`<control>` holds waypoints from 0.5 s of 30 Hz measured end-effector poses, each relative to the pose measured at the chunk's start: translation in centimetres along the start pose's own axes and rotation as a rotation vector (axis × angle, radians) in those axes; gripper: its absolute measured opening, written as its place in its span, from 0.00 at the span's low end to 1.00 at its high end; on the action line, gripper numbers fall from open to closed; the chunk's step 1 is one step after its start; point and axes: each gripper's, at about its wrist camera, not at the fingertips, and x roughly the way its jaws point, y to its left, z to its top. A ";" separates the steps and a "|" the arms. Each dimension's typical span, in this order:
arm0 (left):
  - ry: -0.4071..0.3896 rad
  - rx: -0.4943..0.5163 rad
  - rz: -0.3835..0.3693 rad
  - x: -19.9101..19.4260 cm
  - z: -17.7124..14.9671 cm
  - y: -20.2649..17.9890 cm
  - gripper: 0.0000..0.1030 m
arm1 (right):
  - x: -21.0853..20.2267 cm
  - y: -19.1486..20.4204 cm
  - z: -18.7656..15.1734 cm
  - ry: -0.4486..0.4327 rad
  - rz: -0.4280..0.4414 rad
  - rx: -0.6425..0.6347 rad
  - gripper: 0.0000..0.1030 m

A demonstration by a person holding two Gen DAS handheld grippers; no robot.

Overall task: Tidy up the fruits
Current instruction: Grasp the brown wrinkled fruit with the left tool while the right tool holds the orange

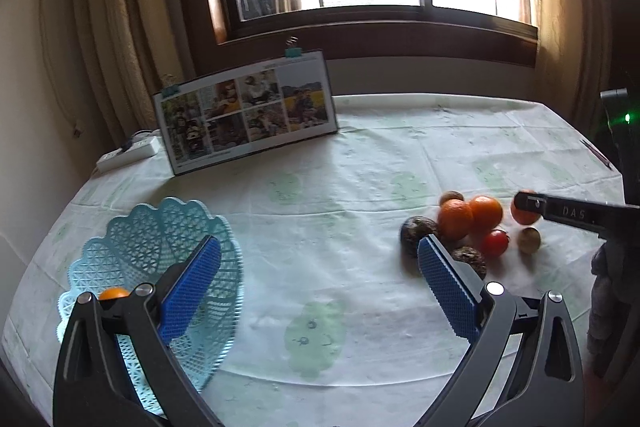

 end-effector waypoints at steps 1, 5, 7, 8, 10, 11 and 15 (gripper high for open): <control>0.007 0.007 -0.009 0.2 0.0 -0.4 0.97 | -0.3 -0.1 0.1 -0.011 -0.002 0.004 0.37; 0.060 0.030 -0.066 1.7 0.1 -2.3 0.97 | -1.3 -0.8 0.6 -0.047 -0.007 0.025 0.37; 0.086 0.037 -0.103 2.4 0.0 -3.3 0.97 | -1.7 -1.2 0.7 -0.057 -0.008 0.037 0.37; 0.096 0.044 -0.120 2.6 0.0 -3.8 0.97 | -1.8 -1.3 0.8 -0.060 -0.009 0.043 0.37; 0.116 0.058 -0.148 3.3 -0.1 -4.7 0.97 | -2.0 -1.5 0.8 -0.065 -0.009 0.047 0.37; 0.129 0.065 -0.160 3.6 -0.1 -5.2 0.97 | -2.0 -1.5 0.8 -0.067 -0.009 0.048 0.37; 0.176 0.089 -0.209 4.9 -0.5 -6.7 0.97 | -2.3 -1.4 0.7 -0.075 -0.008 0.044 0.37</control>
